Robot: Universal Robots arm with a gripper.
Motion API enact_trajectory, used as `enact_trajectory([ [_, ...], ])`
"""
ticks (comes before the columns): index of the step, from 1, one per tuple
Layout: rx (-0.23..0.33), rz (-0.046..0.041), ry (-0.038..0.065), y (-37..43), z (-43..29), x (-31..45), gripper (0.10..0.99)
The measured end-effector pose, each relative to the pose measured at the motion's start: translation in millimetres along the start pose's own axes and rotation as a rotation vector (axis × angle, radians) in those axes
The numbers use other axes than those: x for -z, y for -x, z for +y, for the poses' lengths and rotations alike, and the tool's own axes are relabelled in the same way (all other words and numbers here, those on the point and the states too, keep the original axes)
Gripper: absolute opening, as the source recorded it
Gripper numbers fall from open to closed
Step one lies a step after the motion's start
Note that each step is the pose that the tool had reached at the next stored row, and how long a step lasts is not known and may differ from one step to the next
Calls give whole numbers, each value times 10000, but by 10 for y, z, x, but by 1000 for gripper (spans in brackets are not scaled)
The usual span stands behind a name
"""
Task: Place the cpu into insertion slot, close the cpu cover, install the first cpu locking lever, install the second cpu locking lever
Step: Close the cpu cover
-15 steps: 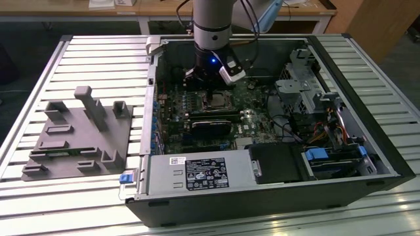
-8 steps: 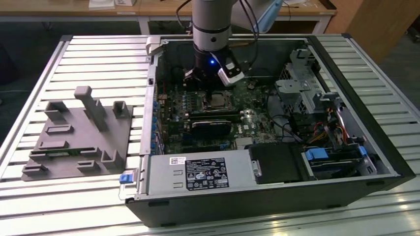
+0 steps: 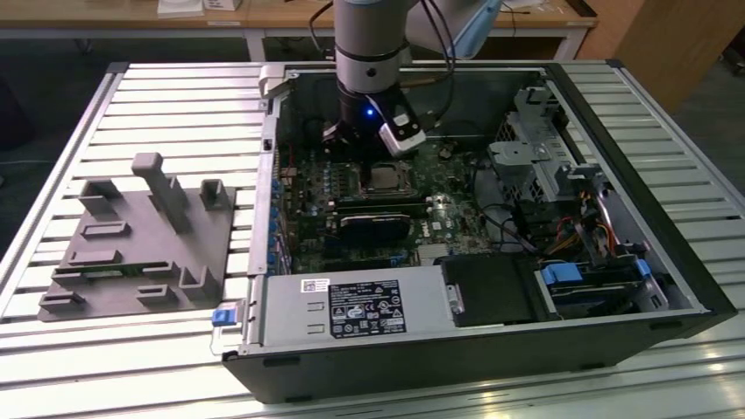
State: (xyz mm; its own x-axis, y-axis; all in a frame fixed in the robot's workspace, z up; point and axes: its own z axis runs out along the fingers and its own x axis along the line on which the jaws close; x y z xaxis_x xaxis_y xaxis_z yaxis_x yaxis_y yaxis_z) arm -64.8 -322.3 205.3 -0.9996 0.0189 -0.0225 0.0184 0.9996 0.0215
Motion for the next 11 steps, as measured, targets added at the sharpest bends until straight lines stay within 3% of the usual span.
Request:
enact_trajectory([
  [11, -447, -9, -12, -12, -2, -48, 106],
])
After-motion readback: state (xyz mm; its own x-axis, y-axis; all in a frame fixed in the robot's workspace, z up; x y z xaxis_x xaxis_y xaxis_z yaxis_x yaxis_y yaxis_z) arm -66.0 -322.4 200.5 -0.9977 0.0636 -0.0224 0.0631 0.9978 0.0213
